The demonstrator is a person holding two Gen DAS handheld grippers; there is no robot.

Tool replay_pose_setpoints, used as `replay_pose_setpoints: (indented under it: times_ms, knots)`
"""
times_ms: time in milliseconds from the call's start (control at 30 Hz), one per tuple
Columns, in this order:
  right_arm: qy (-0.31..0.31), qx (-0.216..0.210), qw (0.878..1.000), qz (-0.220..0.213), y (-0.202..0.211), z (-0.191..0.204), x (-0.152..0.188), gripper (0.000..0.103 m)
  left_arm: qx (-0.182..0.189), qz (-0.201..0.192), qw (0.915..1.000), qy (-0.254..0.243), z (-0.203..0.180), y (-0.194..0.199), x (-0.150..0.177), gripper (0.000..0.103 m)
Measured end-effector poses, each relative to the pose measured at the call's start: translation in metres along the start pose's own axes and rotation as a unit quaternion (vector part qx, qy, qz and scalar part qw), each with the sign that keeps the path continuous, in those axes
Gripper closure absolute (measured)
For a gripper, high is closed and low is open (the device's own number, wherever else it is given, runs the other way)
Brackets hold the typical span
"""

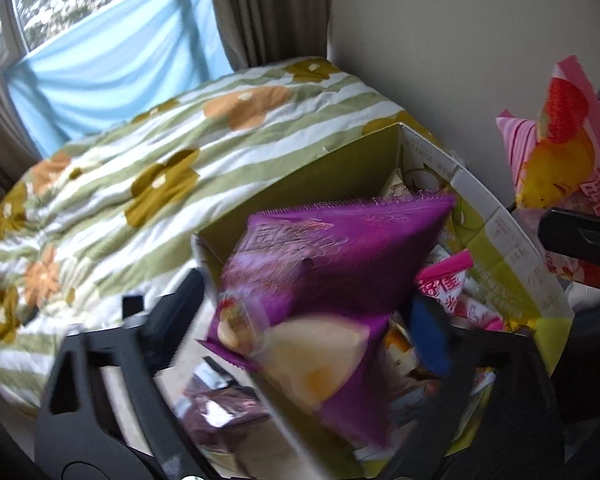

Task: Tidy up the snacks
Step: 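Carry both bags into the box and open both grippers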

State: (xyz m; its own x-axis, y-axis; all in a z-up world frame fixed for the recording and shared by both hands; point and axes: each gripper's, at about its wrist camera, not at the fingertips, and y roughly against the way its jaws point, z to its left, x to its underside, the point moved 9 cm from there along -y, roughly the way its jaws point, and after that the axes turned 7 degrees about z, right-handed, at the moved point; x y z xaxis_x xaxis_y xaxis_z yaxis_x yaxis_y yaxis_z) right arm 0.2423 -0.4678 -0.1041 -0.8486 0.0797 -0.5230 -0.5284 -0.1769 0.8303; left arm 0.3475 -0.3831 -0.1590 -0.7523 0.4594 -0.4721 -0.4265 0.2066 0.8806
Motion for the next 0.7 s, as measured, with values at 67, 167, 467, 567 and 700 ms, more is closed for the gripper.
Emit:
replay_pose_setpoints:
  times_ms: [67, 167, 467, 567, 700]
  knots:
    - [0.004, -0.005, 1.0, 0.003, -0.002, -0.01, -0.001, 0.04, 0.007, 0.005, 0.9998, 0.018, -0.002, -0.004, 0.006, 0.001]
    - [0.004, -0.015, 1.0, 0.008, -0.006, -0.022, -0.001, 0.04, 0.004, 0.007, 0.9994, 0.033, -0.003, 0.002, 0.02, 0.001]
    - [0.016, -0.046, 0.999, 0.021, -0.019, -0.024, -0.014, 0.04, -0.024, -0.01, 0.9952, 0.094, 0.019, 0.048, 0.054, 0.001]
    - [0.03, -0.05, 0.998, 0.028, -0.028, -0.023, -0.022, 0.039, -0.035, -0.01, 0.9926, 0.116, 0.031, 0.056, 0.059, 0.001]
    - [0.043, -0.046, 0.997, 0.034, -0.042, -0.019, -0.032, 0.034, -0.048, -0.005, 0.9895, 0.136, 0.044, 0.062, 0.068, 0.001]
